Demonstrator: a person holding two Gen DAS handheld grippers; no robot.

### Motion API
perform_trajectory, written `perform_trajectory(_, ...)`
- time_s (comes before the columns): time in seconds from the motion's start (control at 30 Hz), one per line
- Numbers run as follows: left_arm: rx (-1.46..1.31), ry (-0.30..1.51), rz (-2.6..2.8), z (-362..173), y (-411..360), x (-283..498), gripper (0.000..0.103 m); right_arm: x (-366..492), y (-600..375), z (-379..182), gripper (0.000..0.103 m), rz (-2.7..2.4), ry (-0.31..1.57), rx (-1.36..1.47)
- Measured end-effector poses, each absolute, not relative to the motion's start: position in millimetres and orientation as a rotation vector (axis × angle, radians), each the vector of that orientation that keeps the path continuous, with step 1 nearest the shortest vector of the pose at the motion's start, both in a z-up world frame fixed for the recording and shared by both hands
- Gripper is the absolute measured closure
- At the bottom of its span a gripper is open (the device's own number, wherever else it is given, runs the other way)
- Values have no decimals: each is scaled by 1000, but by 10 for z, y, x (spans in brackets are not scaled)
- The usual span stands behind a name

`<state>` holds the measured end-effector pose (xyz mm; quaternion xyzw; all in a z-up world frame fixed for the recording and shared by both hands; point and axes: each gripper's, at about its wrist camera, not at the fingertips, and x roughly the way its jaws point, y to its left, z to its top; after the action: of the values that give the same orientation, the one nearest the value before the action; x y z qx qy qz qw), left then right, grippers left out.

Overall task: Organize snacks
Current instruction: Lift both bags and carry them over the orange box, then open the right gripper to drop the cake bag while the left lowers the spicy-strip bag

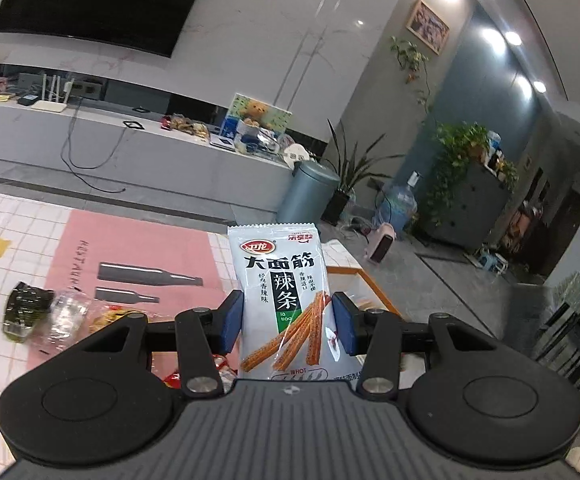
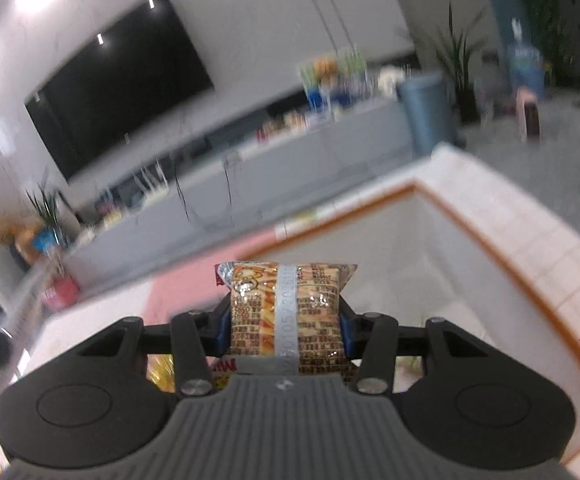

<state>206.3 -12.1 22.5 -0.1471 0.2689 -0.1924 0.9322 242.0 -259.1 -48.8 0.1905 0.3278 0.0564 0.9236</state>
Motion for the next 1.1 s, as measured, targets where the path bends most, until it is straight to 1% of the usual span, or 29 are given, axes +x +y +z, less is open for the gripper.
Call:
perform_trajectory(0.17, -273, 575, -409, 121, -267, 2096, 49, 2766, -2487, -804, 56, 110, 836, 405)
perform_trajectory(0.27, -252, 590, -412, 73, -296, 2072, 49, 2905, -2464, -849, 56, 129, 889, 409)
perform_trajectory(0.43, -246, 606, -410, 15, -291, 2060, 49, 2957, -2399, -845, 55, 96, 907, 338)
perform_trajectory(0.53, -249, 612, -416, 15, -287, 2050, 49, 3027, -2364, -878, 53, 94, 928, 310)
perform_trajectory(0.57, -247, 611, -416, 13, -279, 2038, 49, 3040, -2357, -892, 47, 87, 928, 293)
perform_trajectory(0.6, -246, 610, -416, 20, -287, 2020, 49, 3047, -2353, -892, 46, 81, 922, 284)
perform_trajectory(0.8, -249, 613, -410, 30, -295, 2003, 49, 3006, -2411, -834, 45, 85, 911, 328)
perform_trajectory(0.83, -250, 612, -409, 28, -292, 2004, 49, 2986, -2424, -801, 44, 77, 896, 327)
perform_trajectory(0.9, -249, 612, -406, 30, -300, 2002, 49, 2931, -2476, -706, 39, 61, 856, 330)
perform_trajectory(1.1, -255, 646, -382, 17, -460, 2088, 49, 2734, -2806, -472, 38, -46, 735, 347)
